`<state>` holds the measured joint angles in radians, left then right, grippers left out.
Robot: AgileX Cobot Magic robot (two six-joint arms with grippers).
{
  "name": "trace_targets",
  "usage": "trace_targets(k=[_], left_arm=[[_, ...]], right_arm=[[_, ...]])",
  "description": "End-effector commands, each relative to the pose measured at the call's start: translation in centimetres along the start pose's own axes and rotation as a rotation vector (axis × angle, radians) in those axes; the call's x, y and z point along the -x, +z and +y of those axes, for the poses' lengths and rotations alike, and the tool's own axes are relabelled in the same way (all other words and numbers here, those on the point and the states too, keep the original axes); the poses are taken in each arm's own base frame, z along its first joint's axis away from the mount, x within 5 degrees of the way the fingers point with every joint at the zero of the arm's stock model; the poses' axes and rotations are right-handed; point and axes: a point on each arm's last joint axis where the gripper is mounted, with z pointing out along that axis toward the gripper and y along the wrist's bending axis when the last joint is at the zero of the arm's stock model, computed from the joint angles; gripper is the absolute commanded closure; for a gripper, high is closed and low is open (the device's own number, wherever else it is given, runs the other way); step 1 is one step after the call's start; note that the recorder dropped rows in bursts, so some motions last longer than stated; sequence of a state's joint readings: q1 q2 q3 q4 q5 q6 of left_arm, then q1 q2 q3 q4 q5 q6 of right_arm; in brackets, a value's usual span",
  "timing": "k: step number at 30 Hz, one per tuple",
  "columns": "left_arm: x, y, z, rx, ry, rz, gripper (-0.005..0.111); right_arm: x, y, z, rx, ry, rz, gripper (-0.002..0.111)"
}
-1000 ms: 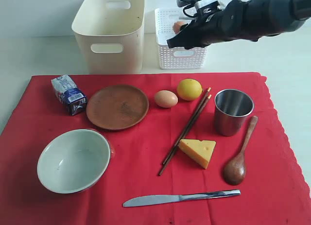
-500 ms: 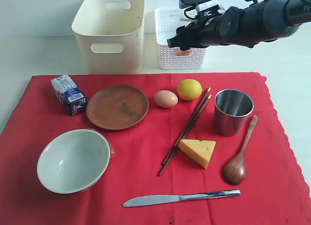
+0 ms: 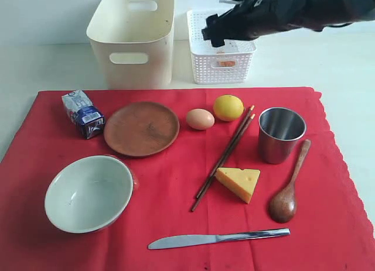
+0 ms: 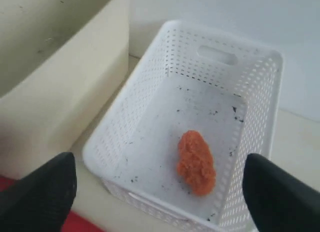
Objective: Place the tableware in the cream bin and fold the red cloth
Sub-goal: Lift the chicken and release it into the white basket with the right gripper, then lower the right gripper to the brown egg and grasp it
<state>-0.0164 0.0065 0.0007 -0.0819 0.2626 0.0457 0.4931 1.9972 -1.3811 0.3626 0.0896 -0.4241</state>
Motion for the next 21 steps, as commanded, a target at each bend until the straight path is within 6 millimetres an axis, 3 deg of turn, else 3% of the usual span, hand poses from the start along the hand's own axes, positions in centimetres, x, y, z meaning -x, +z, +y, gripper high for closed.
trace_targets(k=[1, 7, 12, 18, 20, 21], left_arm=[[0.1, -0.1, 0.0, 0.001, -0.006, -0.013, 0.104], [0.1, -0.1, 0.0, 0.001, -0.006, -0.013, 0.104], [0.1, -0.1, 0.0, 0.001, -0.006, -0.013, 0.104], [0.1, -0.1, 0.0, 0.001, -0.006, -0.013, 0.104], [0.1, -0.1, 0.0, 0.001, -0.006, -0.013, 0.104], [0.1, -0.1, 0.0, 0.001, -0.006, -0.013, 0.104]], right_arm=[[2.5, -4.1, 0.1, 0.035, -0.103, 0.031, 0.023], [3.9, -8.8, 0.6, 0.088, -0.132, 0.102, 0.024], [4.0, -10.8, 0.9, 0.126, -0.139, 0.171, 0.033], [2.6, -11.0, 1.8, 0.266, -0.28, 0.288, 0.064], [2.0, -10.5, 2.9, 0.416, -0.361, 0.292, 0.086], [1.8, -10.3, 3.1, 0.442, -0.374, 0.292, 0.091]])
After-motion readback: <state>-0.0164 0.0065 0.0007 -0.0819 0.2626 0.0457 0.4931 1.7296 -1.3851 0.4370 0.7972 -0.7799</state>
